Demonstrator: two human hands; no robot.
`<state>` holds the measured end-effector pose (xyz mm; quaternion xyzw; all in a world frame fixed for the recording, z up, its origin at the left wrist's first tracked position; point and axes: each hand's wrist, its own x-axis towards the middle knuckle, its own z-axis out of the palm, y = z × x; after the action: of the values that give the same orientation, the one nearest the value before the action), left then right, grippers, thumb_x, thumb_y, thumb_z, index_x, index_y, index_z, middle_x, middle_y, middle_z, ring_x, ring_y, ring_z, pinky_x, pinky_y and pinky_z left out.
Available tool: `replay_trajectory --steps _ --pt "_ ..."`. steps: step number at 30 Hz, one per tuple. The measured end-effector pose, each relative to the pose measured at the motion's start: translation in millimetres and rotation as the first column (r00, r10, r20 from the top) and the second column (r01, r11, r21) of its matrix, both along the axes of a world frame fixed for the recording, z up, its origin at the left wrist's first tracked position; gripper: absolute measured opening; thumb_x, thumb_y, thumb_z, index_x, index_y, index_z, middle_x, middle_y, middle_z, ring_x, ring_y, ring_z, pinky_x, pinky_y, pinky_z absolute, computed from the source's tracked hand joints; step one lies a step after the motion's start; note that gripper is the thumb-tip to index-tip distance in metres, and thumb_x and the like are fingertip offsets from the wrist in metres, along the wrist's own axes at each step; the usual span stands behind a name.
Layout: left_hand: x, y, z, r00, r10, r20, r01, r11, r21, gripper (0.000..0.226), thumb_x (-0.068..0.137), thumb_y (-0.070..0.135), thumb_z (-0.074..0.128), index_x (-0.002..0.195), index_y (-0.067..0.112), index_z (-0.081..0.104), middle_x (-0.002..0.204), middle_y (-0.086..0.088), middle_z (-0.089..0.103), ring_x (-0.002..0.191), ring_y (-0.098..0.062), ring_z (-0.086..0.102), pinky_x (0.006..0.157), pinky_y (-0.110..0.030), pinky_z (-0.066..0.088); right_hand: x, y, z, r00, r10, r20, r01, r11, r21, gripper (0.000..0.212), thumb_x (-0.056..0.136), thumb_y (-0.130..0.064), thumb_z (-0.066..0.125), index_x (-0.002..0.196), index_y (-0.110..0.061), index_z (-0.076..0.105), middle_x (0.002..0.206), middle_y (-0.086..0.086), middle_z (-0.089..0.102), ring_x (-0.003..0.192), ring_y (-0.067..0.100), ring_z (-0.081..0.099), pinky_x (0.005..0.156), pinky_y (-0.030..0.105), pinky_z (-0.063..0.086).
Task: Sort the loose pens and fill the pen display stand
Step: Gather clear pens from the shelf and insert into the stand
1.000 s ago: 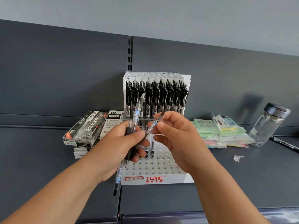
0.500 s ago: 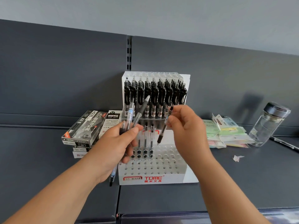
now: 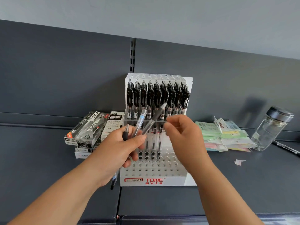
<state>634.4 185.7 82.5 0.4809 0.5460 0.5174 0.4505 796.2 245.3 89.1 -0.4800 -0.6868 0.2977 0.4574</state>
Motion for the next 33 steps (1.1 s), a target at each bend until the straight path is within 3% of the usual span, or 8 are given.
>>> replay_trajectory --steps 2,4,13,17,22,25,28,33 --pt "2 0 1 0.999 -0.035 0.001 0.035 0.999 -0.014 0.014 0.092 0.018 0.058 0.100 0.009 0.064 0.067 -0.001 0.060 0.053 -0.012 0.049 0.040 -0.021 0.033 -2 -6 9 0.895 0.214 -0.393 -0.300 0.938 -0.174 0.015 0.094 -0.014 0.053 0.097 -0.023 0.066 0.086 -0.004 0.069 0.074 0.010 0.063 0.066 0.025 0.049" --pt "6 -1 4 0.996 -0.082 0.028 0.082 0.996 -0.028 0.014 0.093 0.019 0.056 0.099 0.009 0.064 0.069 -0.005 0.062 0.052 -0.013 0.049 0.039 -0.020 0.032 -1 -8 12 0.755 0.299 -0.583 -0.497 0.842 -0.212 0.021 0.095 -0.008 0.049 0.101 -0.019 0.066 0.089 0.003 0.068 0.073 0.012 0.063 0.065 0.025 0.048" --pt "7 7 5 0.982 0.032 0.188 -0.027 0.999 -0.028 0.004 0.086 0.002 0.060 0.090 0.004 0.059 0.071 -0.009 0.064 0.050 -0.011 0.047 0.037 -0.019 0.031 14 1 8 0.680 0.178 -0.711 -0.464 0.856 -0.229 0.016 0.090 0.000 0.052 0.081 -0.011 0.057 0.079 0.009 0.068 0.065 0.015 0.062 0.063 0.026 0.053" --pt "1 14 5 0.949 0.193 0.250 -0.207 0.978 0.030 0.010 0.084 -0.001 0.061 0.089 0.007 0.062 0.066 -0.005 0.052 0.048 -0.009 0.046 0.036 -0.019 0.031 26 2 0 0.787 0.272 -0.554 -0.530 0.758 -0.380 0.022 0.084 0.005 0.057 0.070 -0.011 0.059 0.079 0.010 0.068 0.071 0.021 0.064 0.066 0.029 0.053" --pt "7 16 6 0.974 0.206 0.092 -0.217 0.967 0.134 0.015 0.081 0.000 0.067 0.091 0.010 0.061 0.059 0.001 0.053 0.046 -0.007 0.045 0.039 -0.020 0.033 13 -4 -1 0.933 0.343 -0.109 -0.359 0.872 -0.333 0.008 0.089 -0.016 0.063 0.083 -0.020 0.068 0.078 0.008 0.070 0.068 0.015 0.058 0.066 0.026 0.047" --pt "14 17 8 0.988 0.153 0.003 -0.152 0.971 0.183 0.012 0.080 0.003 0.068 0.087 0.011 0.063 0.057 0.003 0.054 0.045 -0.005 0.044 0.040 -0.018 0.034 3 -4 7 0.925 0.372 -0.084 -0.380 0.886 -0.266 0.009 0.090 -0.016 0.063 0.095 -0.020 0.069 0.083 0.000 0.073 0.073 0.005 0.065 0.070 0.015 0.050" --pt "15 17 9 0.990 0.144 0.013 -0.144 0.975 0.168 0.010 0.083 0.007 0.066 0.089 0.014 0.066 0.056 0.007 0.052 0.048 -0.007 0.045 0.041 -0.017 0.034 3 -4 11 0.916 0.397 -0.050 -0.396 0.882 -0.254 0.010 0.089 -0.011 0.063 0.093 -0.018 0.069 0.081 -0.001 0.073 0.064 -0.003 0.060 0.059 0.008 0.044" --pt "8 15 7 0.981 0.155 0.116 -0.168 0.980 0.108 0.014 0.093 0.012 0.056 0.098 0.019 0.067 0.066 0.002 0.058 0.048 -0.007 0.045 0.040 -0.019 0.034 16 7 16 0.980 0.171 -0.106 -0.181 0.979 -0.090 0.013 0.087 -0.010 0.063 0.080 -0.021 0.064 0.079 0.007 0.070 0.066 0.015 0.058 0.058 0.020 0.051"
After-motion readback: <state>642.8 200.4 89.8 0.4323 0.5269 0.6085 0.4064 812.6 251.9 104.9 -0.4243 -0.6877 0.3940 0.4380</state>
